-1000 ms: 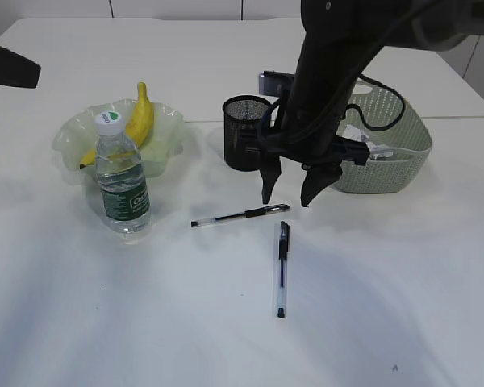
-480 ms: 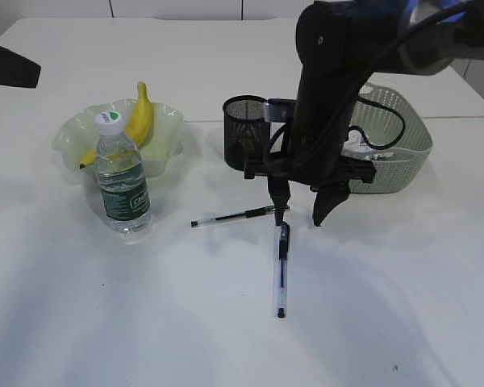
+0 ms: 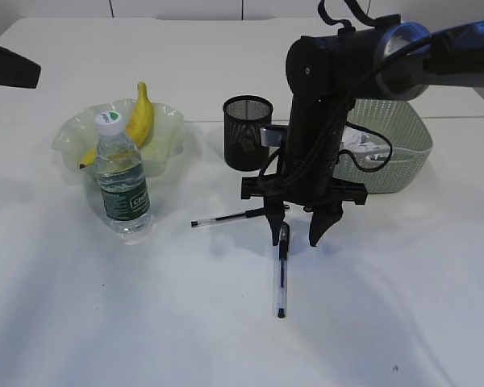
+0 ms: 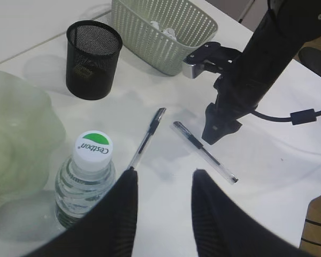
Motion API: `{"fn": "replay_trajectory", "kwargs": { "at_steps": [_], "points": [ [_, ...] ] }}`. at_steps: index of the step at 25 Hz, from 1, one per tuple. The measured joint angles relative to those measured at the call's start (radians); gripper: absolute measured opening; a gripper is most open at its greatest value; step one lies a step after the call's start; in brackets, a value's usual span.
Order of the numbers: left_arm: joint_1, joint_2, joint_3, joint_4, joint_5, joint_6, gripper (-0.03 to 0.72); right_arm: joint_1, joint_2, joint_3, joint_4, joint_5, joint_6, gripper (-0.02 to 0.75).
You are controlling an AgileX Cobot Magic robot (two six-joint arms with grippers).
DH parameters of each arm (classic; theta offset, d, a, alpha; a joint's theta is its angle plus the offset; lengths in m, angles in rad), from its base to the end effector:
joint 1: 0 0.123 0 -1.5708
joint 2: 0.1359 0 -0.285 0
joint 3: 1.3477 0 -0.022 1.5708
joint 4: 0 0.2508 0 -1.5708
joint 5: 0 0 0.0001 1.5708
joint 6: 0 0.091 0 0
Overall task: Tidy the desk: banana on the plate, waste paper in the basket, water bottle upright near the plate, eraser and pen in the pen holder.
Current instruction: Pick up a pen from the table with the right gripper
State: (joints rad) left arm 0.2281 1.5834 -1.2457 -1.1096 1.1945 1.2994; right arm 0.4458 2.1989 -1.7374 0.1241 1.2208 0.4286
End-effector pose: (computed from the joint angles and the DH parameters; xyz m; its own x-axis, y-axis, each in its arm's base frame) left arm 0.3226 -0.0030 0.3192 -0.5312 0.2262 -0.8165 0.7269 0.6167 -0.3021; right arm 0.3893 0.1978 0.1672 -0.9971 0.0234 0.0722 0.0301 0.9951 0.0937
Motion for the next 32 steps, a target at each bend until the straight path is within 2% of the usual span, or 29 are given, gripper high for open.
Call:
{"fn": "replay_trajectory", "kwargs": {
  "at_steps": [22,32],
  "points": [
    [0.000,0.000,0.000,0.000,0.000,0.000,0.233,0.000,0.032,0.000,0.018,-0.115,0.024,0.411],
    [0.000,0.000,0.000,0.000,0.000,0.000,0.233,0.000,0.032,0.000,-0.020,-0.123,0.026,0.411]
  ]
}}
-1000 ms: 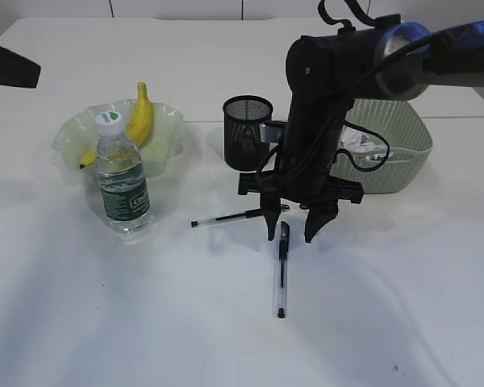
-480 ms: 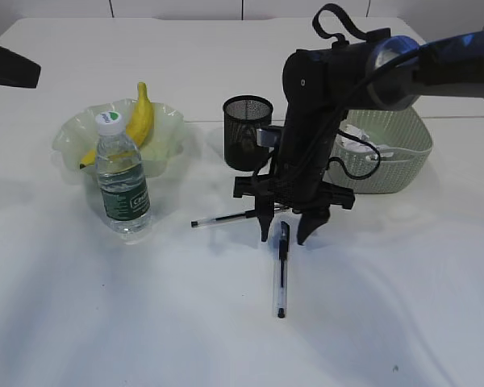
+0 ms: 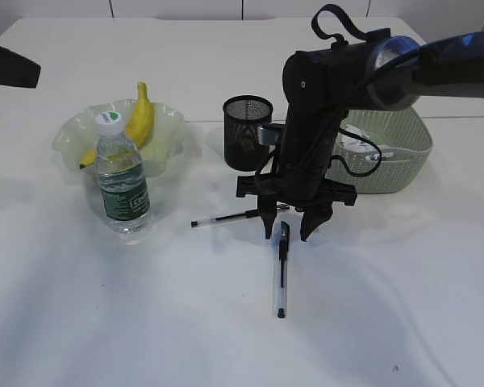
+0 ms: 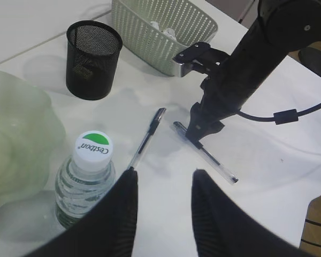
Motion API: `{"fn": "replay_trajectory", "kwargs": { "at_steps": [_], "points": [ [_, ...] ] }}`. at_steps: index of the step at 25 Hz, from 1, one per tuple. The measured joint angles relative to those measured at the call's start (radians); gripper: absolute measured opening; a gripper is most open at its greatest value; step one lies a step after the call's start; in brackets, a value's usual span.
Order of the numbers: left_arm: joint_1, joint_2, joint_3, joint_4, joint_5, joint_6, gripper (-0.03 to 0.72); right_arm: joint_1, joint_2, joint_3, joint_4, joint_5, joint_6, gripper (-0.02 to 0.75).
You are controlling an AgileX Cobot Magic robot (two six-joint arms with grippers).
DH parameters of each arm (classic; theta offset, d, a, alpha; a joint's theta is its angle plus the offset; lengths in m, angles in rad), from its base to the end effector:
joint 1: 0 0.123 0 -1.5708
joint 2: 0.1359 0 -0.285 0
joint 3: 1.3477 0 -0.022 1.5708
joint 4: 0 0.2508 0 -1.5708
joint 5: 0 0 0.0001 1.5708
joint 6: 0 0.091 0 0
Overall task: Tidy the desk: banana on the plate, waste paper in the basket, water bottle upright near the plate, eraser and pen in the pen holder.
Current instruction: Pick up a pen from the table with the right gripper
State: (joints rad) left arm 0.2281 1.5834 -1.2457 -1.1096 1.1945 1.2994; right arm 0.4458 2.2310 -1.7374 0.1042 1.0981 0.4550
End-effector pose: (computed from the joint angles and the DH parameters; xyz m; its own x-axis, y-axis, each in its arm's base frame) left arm 0.3226 -0.0030 0.3192 -0.5312 0.2262 -0.8165 0.7269 0.6167 -0.3021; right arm 0.4013 0.2011 0.1530 -0.9984 0.0544 -0.0155 0.0523 0.9921 0.1139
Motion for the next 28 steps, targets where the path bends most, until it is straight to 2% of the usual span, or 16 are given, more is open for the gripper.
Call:
{"fn": "replay_trajectory", "kwargs": {
  "at_steps": [14,28],
  "points": [
    [0.000,0.000,0.000,0.000,0.000,0.000,0.233,0.000,0.000,0.000,-0.050,-0.007,0.000,0.411],
    [0.000,0.000,0.000,0.002,0.000,0.000,0.233,0.000,0.026,0.000,-0.051,-0.010,0.002,0.410]
  ]
}}
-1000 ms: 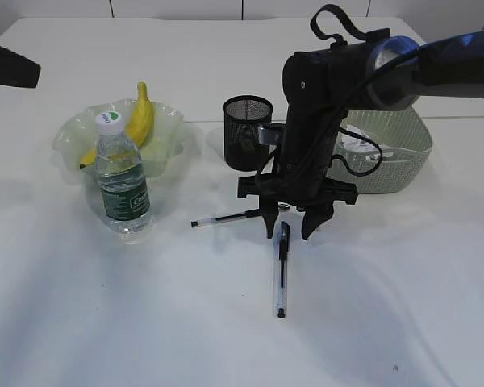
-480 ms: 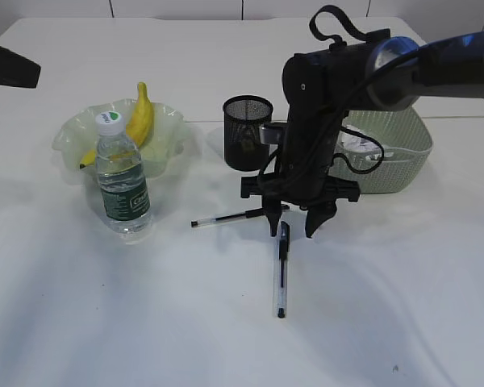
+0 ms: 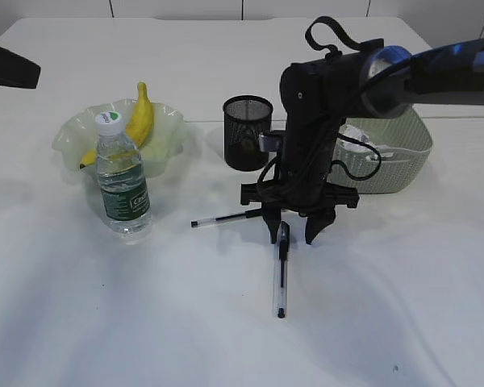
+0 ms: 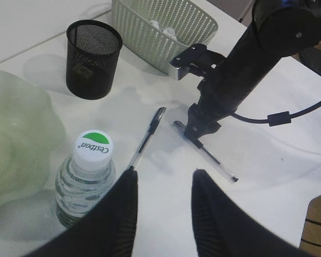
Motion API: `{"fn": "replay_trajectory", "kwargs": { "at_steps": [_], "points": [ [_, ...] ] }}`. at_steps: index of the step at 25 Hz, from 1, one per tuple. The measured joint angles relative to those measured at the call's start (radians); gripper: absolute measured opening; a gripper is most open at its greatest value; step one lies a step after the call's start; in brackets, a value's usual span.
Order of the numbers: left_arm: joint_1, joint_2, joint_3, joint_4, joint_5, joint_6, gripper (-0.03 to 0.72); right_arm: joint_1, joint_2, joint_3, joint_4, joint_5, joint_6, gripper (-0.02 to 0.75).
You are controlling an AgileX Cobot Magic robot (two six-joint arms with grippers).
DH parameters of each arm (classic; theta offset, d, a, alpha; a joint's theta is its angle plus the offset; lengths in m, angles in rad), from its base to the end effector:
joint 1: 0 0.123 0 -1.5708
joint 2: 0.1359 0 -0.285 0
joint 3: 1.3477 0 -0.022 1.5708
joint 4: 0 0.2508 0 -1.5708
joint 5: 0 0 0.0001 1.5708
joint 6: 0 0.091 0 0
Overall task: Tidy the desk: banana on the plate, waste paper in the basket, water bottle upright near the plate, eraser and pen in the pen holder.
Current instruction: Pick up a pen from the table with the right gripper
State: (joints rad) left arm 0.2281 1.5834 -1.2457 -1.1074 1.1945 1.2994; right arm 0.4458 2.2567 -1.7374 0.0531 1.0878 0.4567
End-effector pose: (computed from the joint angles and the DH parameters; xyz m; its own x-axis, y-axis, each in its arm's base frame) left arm 0.3225 -0.0029 0.3191 -0.5315 0.2282 -0.8158 0.7271 0.6169 -0.3011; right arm 0.4044 0.1980 0.1412 -0.9991 0.0351 -0.0239 0.0335 0.9973 0.0654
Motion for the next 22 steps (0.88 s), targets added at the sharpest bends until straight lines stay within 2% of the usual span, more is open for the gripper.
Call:
{"fn": "replay_trajectory", "kwargs": {
  "at_steps": [22],
  "points": [
    [0.000,0.000,0.000,0.014,0.000,-0.002,0.233,0.000,0.027,-0.008,0.010,0.009,0.002,0.400]
  ]
}}
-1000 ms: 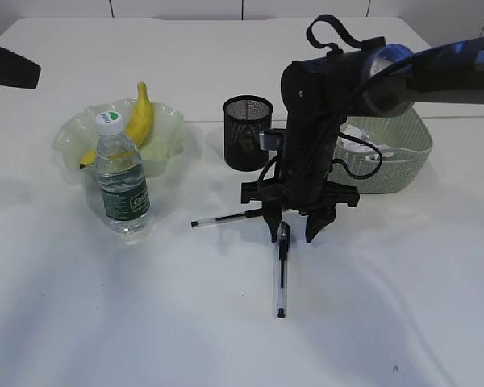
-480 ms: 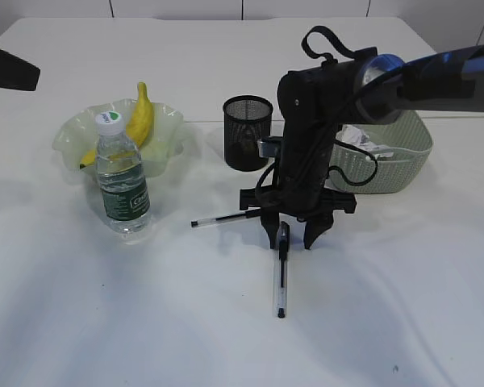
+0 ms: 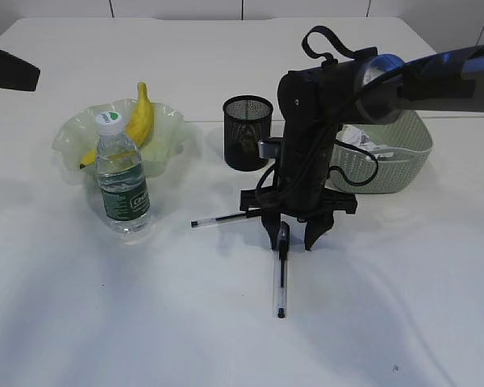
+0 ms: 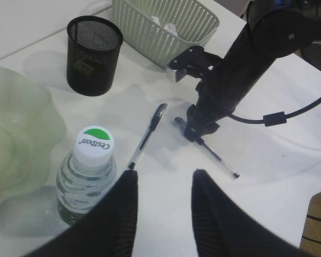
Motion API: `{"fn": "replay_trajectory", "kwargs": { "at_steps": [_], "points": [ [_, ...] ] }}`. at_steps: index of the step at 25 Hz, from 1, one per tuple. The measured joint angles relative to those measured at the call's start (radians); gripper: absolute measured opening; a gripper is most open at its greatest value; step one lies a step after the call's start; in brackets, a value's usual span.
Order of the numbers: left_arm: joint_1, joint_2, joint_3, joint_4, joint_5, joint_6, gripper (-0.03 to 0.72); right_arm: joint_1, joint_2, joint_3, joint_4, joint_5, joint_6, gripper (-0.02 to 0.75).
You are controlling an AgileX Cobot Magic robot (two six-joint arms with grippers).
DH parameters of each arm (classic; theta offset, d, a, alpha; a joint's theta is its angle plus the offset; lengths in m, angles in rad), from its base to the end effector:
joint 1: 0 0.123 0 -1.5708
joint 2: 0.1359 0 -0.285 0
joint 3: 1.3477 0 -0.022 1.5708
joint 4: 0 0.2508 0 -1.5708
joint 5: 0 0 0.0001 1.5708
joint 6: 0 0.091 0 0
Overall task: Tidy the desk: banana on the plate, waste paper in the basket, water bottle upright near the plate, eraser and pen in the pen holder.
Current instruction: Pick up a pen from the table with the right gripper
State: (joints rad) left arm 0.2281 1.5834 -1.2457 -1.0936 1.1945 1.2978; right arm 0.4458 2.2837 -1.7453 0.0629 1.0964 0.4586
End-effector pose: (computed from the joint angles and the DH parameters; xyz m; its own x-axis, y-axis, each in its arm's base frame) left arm 0.3222 -0.0024 0.3181 -0.5343 0.2397 -0.8106 0.7275 0.6187 -0.2966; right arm 0.4050 0.1992 0.1310 -0.9992 0.0407 0.0050 0.0410 0.9973 0.0606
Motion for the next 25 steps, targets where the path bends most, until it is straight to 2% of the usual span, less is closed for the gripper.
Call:
{"fn": "replay_trajectory", "kwargs": {
  "at_steps": [14,25],
  "points": [
    [0.000,0.000,0.000,0.000,0.000,0.000,0.233,0.000,0.000,0.000,-0.010,0.019,0.000,0.260],
    [0.000,0.000,0.000,0.000,0.000,0.000,0.233,0.000,0.000,0.000,-0.010,0.019,0.029,0.245]
  ]
}}
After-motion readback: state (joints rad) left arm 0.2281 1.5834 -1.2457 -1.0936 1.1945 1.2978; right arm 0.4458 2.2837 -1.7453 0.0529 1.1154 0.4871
